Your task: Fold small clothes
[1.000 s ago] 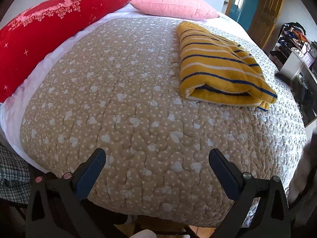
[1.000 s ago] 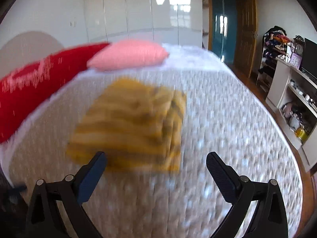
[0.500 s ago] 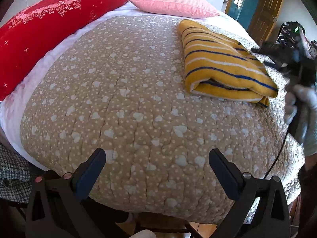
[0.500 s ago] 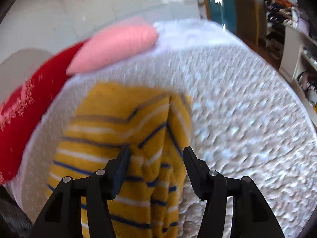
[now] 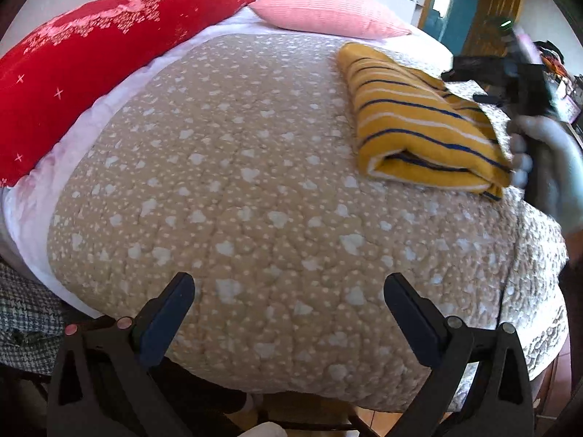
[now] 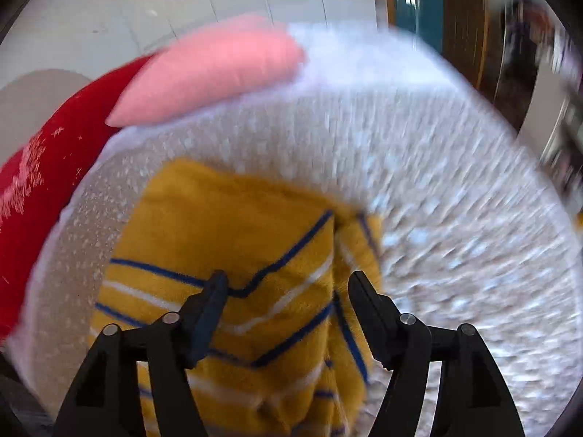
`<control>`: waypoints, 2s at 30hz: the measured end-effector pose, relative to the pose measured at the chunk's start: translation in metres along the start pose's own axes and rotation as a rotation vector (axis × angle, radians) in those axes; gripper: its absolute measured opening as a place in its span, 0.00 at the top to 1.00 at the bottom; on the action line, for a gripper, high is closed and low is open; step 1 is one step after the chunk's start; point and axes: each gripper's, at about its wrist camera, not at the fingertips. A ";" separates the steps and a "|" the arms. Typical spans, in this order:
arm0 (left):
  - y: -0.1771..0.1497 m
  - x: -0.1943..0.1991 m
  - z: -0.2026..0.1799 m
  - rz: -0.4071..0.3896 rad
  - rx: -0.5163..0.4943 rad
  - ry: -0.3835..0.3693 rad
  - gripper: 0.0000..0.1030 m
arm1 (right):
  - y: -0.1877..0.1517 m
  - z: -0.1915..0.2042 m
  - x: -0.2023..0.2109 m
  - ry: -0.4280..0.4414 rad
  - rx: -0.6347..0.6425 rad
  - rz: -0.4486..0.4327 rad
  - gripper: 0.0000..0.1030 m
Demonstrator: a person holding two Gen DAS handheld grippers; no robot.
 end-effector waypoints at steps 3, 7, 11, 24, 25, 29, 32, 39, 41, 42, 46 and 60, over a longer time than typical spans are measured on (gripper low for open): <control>0.001 -0.004 0.005 0.013 0.025 0.004 0.00 | -0.015 0.034 0.041 0.094 0.102 -0.074 0.29; -0.003 -0.001 0.003 0.017 0.023 -0.002 0.00 | -0.053 0.078 0.063 0.243 0.223 -0.086 0.35; -0.005 0.008 -0.003 0.005 0.009 -0.005 0.00 | -0.094 0.114 0.023 0.175 0.362 0.018 0.35; -0.010 0.031 -0.030 -0.077 -0.072 0.001 0.00 | -0.103 -0.010 0.052 0.228 -0.067 -0.053 0.35; -0.009 0.033 -0.032 -0.092 -0.079 0.007 0.00 | -0.105 -0.012 0.061 0.218 -0.073 -0.069 0.31; 0.006 0.043 -0.044 -0.156 -0.110 0.012 0.00 | -0.123 -0.016 0.090 0.098 -0.039 -0.128 0.27; 0.019 0.047 -0.057 -0.192 -0.146 0.008 0.00 | -0.139 -0.018 0.097 0.046 -0.030 -0.110 0.27; 0.024 0.025 -0.081 -0.115 -0.152 -0.003 0.00 | -0.169 -0.019 0.112 -0.029 0.029 -0.108 0.24; 0.018 0.017 -0.084 -0.083 -0.158 0.004 0.00 | -0.175 -0.016 0.113 -0.055 0.057 -0.114 0.24; 0.015 0.013 -0.084 -0.062 -0.156 0.001 0.00 | -0.176 -0.015 0.113 -0.064 0.066 -0.115 0.23; 0.008 0.003 -0.079 -0.018 -0.140 0.015 0.00 | -0.180 -0.018 0.113 -0.068 0.064 -0.111 0.23; 0.005 -0.005 -0.073 0.018 -0.128 0.034 0.00 | -0.184 -0.010 0.114 -0.068 0.071 -0.105 0.22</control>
Point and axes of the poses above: each gripper's, at about its wrist camera, not at the fingertips, and x roughly against the way its jaws point, z to its left, y to its top, and after that the axes turned 1 degree about x, right-handed
